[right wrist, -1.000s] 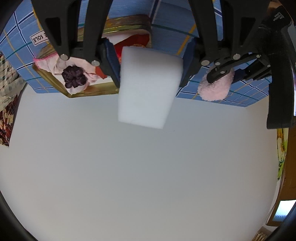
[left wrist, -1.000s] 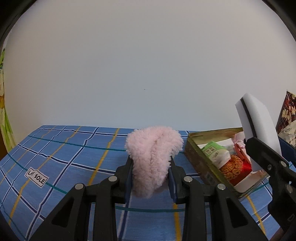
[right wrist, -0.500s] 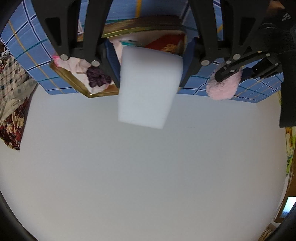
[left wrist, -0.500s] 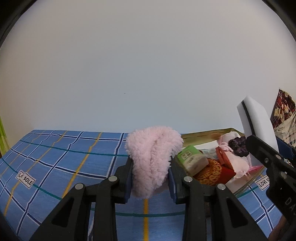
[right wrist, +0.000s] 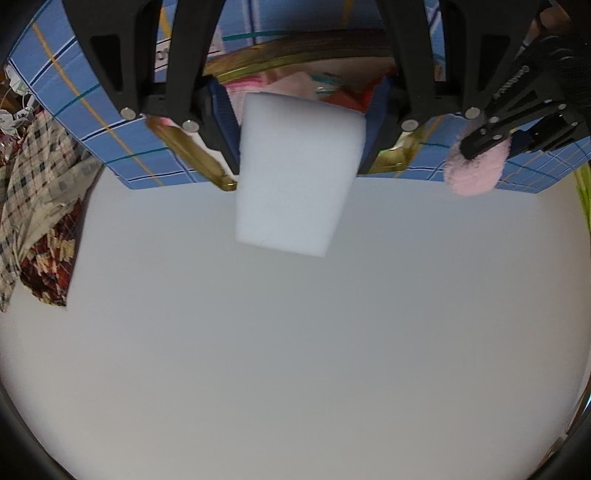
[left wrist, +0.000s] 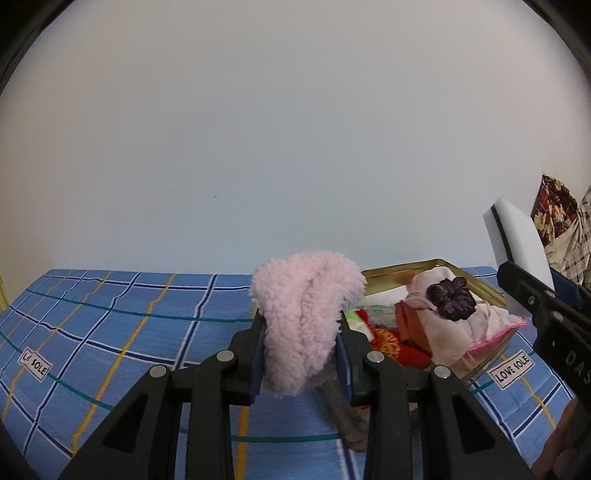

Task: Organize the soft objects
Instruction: 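Carry the pompom with the left tool while the right tool carries the sponge to the tin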

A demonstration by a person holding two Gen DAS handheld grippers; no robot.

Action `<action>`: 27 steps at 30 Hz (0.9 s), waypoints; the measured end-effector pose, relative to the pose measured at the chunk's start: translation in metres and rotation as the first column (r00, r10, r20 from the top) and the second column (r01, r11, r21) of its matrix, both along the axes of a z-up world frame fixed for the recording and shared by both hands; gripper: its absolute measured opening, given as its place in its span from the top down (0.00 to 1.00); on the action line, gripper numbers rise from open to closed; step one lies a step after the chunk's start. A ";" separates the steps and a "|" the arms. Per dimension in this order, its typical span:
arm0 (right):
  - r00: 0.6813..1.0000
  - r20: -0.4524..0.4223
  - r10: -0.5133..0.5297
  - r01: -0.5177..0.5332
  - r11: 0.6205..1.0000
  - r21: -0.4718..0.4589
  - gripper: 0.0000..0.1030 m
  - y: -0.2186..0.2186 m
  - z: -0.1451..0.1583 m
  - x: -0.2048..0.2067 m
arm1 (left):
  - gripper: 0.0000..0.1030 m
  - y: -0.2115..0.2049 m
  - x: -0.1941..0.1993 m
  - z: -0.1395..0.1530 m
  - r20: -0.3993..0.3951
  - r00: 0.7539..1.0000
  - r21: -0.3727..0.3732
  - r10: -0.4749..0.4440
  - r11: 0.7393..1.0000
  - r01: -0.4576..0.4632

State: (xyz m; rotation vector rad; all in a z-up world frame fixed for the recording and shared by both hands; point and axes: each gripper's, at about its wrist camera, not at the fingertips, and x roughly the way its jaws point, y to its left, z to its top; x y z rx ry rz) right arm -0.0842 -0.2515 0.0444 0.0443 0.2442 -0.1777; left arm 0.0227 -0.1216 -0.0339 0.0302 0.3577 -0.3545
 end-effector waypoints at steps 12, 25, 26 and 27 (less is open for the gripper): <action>0.992 -0.015 -0.124 0.124 0.992 0.009 0.41 -0.051 -0.002 0.009 | 0.66 -0.049 -0.001 -0.001 0.001 0.997 0.033 -0.079 0.996 0.079; 0.988 -0.057 -0.145 0.144 0.989 -0.032 0.41 -0.089 -0.018 0.035 | 0.66 -0.087 0.006 -0.004 -0.029 0.993 0.046 -0.111 0.993 0.112; 0.988 -0.061 -0.145 0.142 0.989 -0.040 0.41 -0.090 -0.019 0.036 | 0.66 -0.087 0.006 -0.004 -0.031 0.993 0.045 -0.110 0.993 0.112; 0.987 -0.063 -0.146 0.143 0.989 -0.046 0.41 -0.091 -0.020 0.038 | 0.66 -0.087 0.006 -0.004 -0.034 0.993 0.045 -0.110 0.993 0.111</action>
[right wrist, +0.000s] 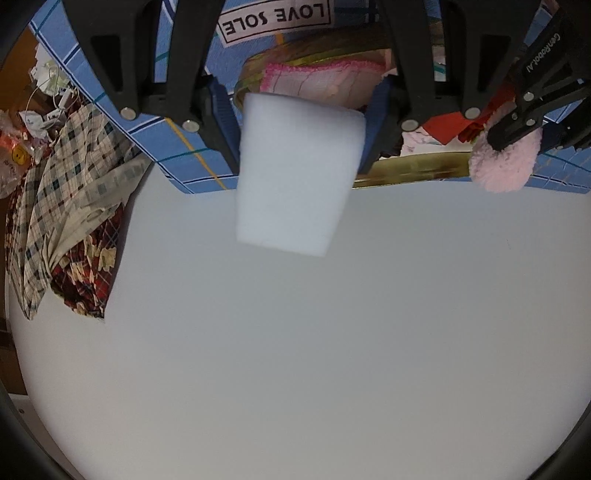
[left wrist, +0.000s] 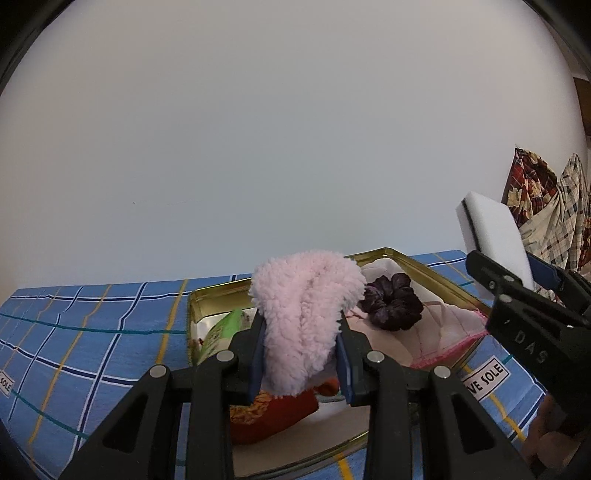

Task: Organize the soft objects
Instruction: 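Carry the pompom with the left tool while the right tool carries the sponge to the tin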

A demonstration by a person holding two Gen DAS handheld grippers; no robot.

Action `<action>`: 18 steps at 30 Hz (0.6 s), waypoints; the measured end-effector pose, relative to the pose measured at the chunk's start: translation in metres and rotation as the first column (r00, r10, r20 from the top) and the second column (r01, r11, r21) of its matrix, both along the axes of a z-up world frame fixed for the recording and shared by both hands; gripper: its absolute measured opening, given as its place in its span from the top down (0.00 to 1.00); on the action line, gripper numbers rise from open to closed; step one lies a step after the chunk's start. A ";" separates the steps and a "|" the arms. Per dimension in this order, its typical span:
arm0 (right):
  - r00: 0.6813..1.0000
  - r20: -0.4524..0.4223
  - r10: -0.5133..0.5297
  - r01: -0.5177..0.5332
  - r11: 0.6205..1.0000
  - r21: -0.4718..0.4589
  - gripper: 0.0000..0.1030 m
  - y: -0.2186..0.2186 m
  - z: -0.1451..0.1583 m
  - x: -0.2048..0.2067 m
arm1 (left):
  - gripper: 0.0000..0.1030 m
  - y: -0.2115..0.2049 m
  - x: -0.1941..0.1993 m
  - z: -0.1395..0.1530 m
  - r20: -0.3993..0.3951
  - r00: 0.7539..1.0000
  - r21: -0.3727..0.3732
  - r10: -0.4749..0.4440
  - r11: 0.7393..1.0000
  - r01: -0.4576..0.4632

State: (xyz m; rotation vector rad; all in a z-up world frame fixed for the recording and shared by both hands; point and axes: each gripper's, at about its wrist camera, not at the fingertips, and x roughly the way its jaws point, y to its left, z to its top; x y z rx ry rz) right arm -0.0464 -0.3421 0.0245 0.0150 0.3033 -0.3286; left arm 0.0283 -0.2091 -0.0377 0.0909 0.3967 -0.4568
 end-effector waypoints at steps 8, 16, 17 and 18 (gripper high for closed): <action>0.998 -0.049 0.043 -0.044 0.998 -0.035 0.41 -0.001 -0.008 0.020 | 0.66 -0.004 0.005 0.000 -0.036 0.999 -0.006 0.002 1.000 -0.002; 0.995 -0.076 0.066 -0.069 0.997 -0.036 0.41 -0.001 -0.014 0.031 | 0.66 -0.014 0.012 -0.001 -0.052 0.999 0.001 0.006 1.000 -0.006; 0.994 -0.080 0.070 -0.072 0.997 -0.027 0.41 -0.003 -0.015 0.033 | 0.66 -0.015 0.013 -0.001 -0.058 0.998 0.000 0.006 1.000 -0.006; 0.994 -0.084 0.075 -0.076 0.997 -0.015 0.41 -0.004 -0.016 0.035 | 0.66 -0.017 0.015 -0.002 -0.065 0.998 -0.001 0.006 1.000 -0.006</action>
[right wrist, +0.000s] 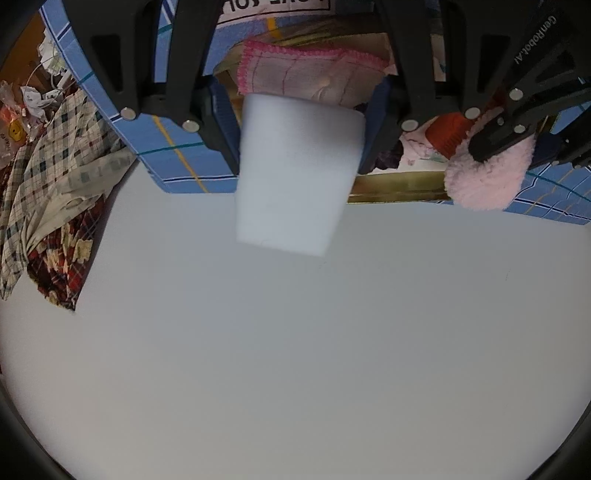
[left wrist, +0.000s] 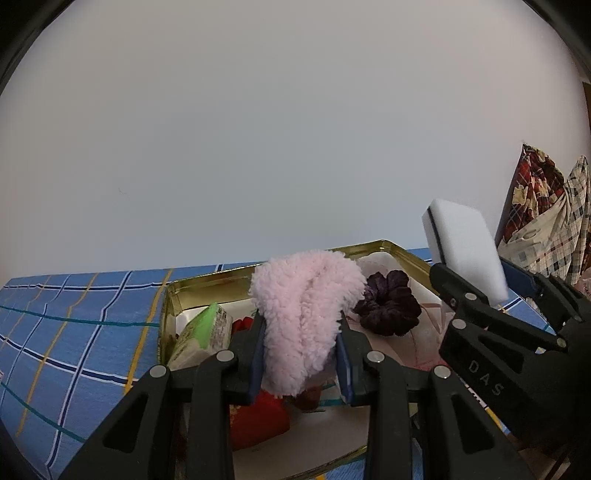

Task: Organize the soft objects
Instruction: 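Carry the pompom with the left tool while the right tool carries the sponge to the tin, then release the pompom into the tin with the left tool while the right tool drops the sponge there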

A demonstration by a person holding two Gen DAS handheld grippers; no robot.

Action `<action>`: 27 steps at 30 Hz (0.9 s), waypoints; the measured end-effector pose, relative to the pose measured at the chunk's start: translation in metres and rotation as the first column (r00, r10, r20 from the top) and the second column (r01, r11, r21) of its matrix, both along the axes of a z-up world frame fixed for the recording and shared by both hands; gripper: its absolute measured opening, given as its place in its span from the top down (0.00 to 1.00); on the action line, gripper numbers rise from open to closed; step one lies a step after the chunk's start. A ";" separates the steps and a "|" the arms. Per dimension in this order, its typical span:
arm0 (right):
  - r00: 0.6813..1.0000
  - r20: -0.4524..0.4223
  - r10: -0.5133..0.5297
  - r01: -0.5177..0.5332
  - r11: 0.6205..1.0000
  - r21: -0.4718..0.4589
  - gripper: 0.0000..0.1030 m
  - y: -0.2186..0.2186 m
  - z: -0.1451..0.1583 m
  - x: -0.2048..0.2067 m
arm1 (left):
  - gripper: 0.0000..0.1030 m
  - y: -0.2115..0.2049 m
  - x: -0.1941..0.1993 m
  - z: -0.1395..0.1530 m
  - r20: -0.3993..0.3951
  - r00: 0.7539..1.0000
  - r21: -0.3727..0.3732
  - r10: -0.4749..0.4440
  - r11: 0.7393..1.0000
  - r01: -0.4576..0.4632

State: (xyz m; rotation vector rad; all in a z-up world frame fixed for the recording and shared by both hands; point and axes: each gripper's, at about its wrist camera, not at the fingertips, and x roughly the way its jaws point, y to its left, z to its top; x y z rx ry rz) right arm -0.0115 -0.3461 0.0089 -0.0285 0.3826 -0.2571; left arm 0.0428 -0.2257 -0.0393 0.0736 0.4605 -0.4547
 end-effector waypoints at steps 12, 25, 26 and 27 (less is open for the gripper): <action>0.993 -0.112 0.037 -0.029 0.997 0.069 0.41 -0.012 -0.014 0.041 | 0.66 -0.028 0.016 -0.005 -0.048 0.998 0.024 0.027 0.999 -0.026; 0.957 -0.262 0.123 -0.071 0.977 0.199 0.38 -0.037 -0.034 0.074 | 0.66 -0.050 0.039 -0.014 -0.140 0.985 0.069 0.097 0.994 -0.089; 0.956 -0.263 0.128 -0.073 0.975 0.208 0.38 -0.039 -0.035 0.074 | 0.66 -0.053 0.039 -0.015 -0.140 0.985 0.083 0.099 0.993 -0.088; 0.957 -0.261 0.128 -0.073 0.975 0.209 0.38 -0.039 -0.035 0.073 | 0.65 -0.056 0.037 -0.015 -0.130 0.986 0.106 0.100 0.991 -0.086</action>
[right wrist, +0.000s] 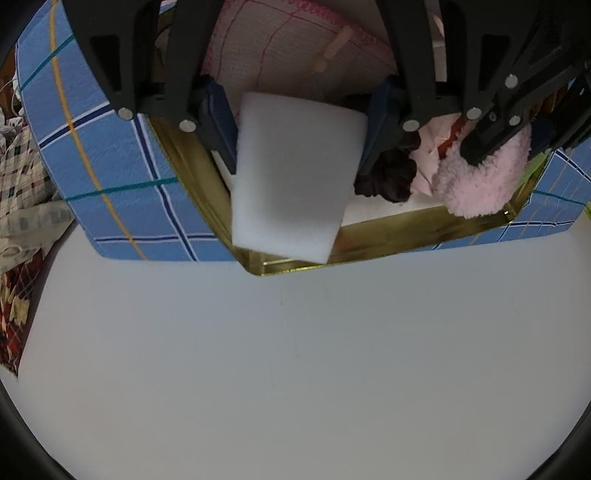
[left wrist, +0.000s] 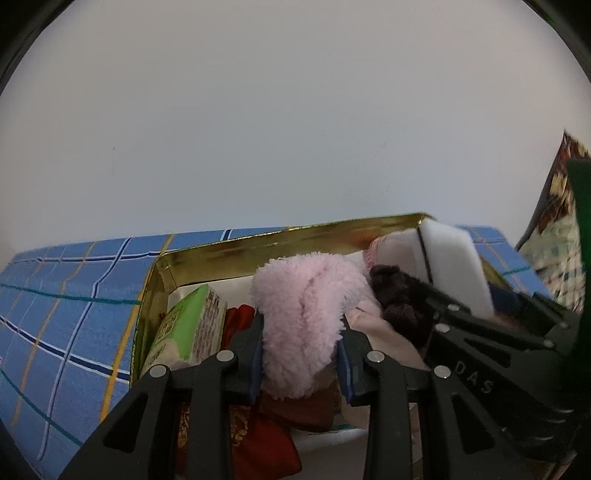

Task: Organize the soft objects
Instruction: 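Release the pompom into the tin with the left tool while the right tool drops the sponge there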

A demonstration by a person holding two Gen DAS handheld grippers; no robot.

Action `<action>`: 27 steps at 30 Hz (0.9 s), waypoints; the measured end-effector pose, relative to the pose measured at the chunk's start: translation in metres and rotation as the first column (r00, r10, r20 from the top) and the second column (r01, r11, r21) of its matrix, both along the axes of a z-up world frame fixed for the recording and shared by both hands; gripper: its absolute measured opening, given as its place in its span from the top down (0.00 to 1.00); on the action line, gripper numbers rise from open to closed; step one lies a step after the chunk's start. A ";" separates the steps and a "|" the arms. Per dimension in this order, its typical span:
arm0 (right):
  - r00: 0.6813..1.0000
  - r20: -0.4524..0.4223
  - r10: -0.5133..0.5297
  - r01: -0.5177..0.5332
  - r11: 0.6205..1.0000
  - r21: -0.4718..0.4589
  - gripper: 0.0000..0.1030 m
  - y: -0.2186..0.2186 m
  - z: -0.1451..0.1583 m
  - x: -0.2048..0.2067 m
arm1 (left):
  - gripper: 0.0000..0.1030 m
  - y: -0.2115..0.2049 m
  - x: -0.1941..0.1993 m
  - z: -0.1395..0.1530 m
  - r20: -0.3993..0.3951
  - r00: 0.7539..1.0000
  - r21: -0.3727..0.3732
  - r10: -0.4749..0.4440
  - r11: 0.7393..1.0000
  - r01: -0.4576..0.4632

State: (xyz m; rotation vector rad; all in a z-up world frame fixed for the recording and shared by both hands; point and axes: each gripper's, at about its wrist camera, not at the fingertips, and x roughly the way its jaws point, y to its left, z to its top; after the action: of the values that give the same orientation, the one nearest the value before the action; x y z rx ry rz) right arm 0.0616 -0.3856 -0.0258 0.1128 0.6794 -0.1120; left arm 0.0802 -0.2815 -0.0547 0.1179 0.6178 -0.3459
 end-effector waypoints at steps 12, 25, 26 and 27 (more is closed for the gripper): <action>0.985 0.170 -0.022 0.018 1.000 0.024 0.07 -0.008 0.020 -0.043 | 0.13 0.026 -0.030 0.017 0.142 0.990 -0.073 0.015 0.997 -0.004; 0.891 0.424 -0.159 0.151 0.987 0.053 0.00 0.011 0.047 -0.090 | 0.12 0.049 -0.042 0.018 0.155 0.988 -0.076 -0.007 0.997 0.019; 0.886 0.430 -0.172 0.171 0.984 0.042 0.00 0.014 0.047 -0.092 | 0.12 0.050 -0.044 0.017 0.157 0.988 -0.077 -0.005 0.997 0.017; 0.885 0.432 -0.176 0.178 0.983 0.036 0.00 0.015 0.047 -0.092 | 0.12 0.052 -0.045 0.016 0.159 0.987 -0.079 -0.003 0.997 0.016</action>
State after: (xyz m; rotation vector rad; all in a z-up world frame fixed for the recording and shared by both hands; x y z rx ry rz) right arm -0.0303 -0.3710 0.0211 0.1888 0.2198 -0.2565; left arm 0.0348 -0.2299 -0.0385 0.0704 0.4448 -0.3666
